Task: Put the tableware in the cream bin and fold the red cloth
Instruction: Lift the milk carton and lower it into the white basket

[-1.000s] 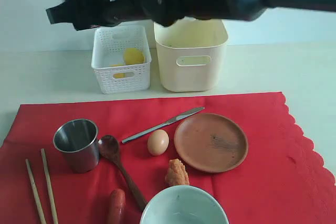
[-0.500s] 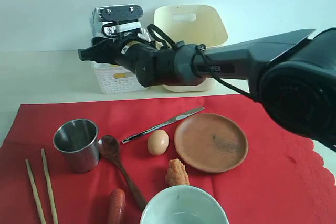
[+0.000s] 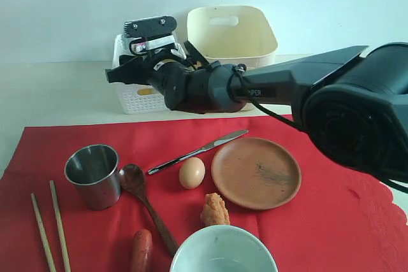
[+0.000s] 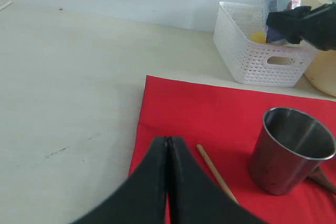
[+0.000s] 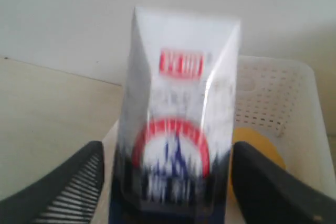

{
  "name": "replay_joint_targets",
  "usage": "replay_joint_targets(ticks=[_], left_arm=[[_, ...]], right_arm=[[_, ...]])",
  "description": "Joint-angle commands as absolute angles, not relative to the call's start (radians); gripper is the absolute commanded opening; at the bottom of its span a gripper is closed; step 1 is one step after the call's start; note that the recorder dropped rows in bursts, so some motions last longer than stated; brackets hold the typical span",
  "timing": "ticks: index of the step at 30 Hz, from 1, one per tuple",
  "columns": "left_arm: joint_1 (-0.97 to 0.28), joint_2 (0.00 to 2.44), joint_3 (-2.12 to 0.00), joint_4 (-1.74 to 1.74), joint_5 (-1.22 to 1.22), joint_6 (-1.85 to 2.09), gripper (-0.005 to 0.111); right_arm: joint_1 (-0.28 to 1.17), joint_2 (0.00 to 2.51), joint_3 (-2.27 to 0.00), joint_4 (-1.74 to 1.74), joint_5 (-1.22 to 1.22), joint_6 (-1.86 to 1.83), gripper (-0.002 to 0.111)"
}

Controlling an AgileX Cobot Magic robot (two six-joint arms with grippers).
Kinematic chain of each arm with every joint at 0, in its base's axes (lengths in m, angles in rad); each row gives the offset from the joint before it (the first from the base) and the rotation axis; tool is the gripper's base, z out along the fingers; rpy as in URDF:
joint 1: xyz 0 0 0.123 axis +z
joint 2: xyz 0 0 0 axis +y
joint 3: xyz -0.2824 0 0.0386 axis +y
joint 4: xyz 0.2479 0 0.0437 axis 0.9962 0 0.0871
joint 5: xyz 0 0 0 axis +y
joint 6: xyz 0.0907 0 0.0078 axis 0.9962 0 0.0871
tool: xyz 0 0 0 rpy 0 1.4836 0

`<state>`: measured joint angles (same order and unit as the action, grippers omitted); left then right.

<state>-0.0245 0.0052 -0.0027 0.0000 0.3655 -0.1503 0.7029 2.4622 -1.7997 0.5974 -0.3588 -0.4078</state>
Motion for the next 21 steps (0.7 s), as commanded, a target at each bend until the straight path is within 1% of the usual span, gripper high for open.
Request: replay_joint_targets(ticks=[1, 3, 11, 14, 17, 21], left_arm=[[-0.024, 0.000, 0.000, -0.009, 0.359, -0.152, 0.000], [-0.024, 0.000, 0.000, -0.009, 0.359, -0.152, 0.000], [-0.024, 0.000, 0.000, -0.009, 0.359, -0.152, 0.000], [-0.024, 0.000, 0.000, -0.009, 0.359, -0.152, 0.000], [-0.024, 0.000, 0.000, -0.009, 0.359, -0.152, 0.000], [-0.024, 0.000, 0.000, -0.009, 0.359, -0.152, 0.000]], right_arm=[[0.703, 2.454, -1.813, 0.595, -0.410, -0.421, 0.084], [0.703, 2.454, -1.813, 0.595, -0.413, -0.425, 0.086], [0.703, 2.423, -1.813, 0.593, -0.380, -0.425, 0.085], [0.703, 2.382, -1.813, 0.593, -0.292, -0.423, 0.085], [0.703, 2.333, -1.813, 0.593, -0.145, -0.423, 0.085], [0.703, 2.260, -1.813, 0.580, 0.075, -0.425, 0.077]])
